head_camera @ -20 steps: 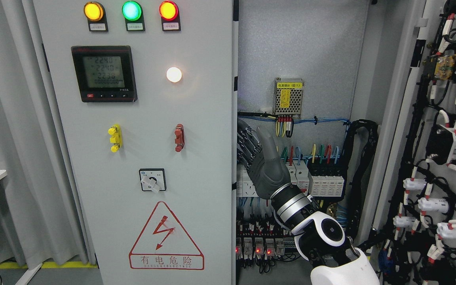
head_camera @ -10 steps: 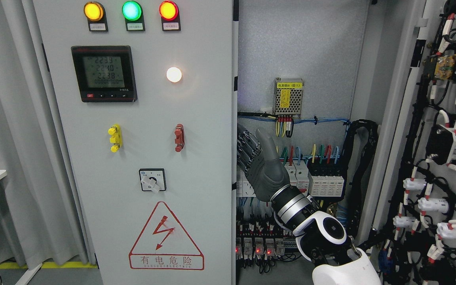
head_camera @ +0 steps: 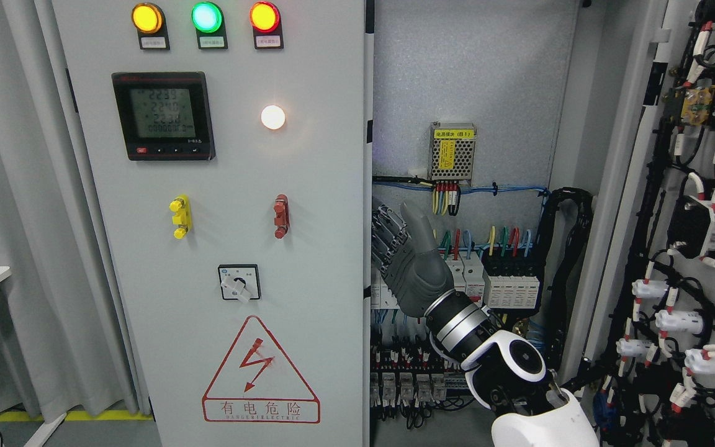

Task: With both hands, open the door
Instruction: 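Position right hand fingers behind the inner edge of the light-panel door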

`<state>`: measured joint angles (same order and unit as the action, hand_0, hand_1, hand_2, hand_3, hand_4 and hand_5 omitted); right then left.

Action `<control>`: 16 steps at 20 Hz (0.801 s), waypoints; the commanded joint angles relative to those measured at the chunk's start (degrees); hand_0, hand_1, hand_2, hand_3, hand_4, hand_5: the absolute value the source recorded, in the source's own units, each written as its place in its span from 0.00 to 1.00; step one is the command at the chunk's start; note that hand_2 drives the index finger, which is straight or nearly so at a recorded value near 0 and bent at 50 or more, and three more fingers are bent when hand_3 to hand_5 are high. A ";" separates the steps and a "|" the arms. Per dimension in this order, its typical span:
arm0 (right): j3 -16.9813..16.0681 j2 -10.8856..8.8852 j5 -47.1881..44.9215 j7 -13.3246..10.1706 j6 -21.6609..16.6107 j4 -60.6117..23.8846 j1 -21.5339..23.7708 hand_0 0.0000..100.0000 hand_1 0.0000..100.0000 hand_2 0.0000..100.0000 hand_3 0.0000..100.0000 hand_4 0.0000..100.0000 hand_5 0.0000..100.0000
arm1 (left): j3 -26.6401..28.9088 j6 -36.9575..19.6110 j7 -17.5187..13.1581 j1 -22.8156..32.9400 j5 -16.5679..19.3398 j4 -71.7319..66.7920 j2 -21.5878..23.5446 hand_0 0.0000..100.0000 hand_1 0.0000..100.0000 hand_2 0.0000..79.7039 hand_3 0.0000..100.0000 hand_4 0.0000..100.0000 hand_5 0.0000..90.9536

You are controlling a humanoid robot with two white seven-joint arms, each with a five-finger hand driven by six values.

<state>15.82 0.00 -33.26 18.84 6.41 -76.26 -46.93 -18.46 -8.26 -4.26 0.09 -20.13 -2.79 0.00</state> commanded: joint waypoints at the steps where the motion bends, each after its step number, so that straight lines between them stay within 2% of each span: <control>1: -1.05 0.00 -0.05 0.32 0.01 -0.20 0.08 0.22 0.00 0.00 0.00 0.00 0.00 | 0.00 -0.53 0.04 1.49 0.01 0.06 1.06 0.29 0.00 0.03 0.03 0.03 0.00; 8: -1.05 0.00 0.04 0.40 0.01 -0.73 0.35 0.22 0.00 0.00 0.00 0.00 0.00 | 0.00 -0.53 0.04 1.75 0.01 -0.03 1.06 0.29 0.00 0.03 0.03 0.03 0.00; 11: -1.14 0.00 0.04 2.60 1.32 -0.64 0.35 0.22 0.00 0.00 0.00 0.00 0.00 | 0.00 -0.53 0.04 1.75 0.01 -0.03 1.06 0.29 0.00 0.03 0.03 0.03 0.00; 16: -2.46 0.00 -0.05 2.78 1.59 -0.82 0.35 0.22 0.00 0.00 0.00 0.00 0.00 | 0.00 -0.53 0.04 1.84 -0.08 -0.03 1.06 0.29 0.00 0.03 0.03 0.03 0.00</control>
<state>14.69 -0.01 -33.24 21.10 7.81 -76.74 -46.64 -18.46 -8.78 -4.26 0.01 -20.13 -2.79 0.00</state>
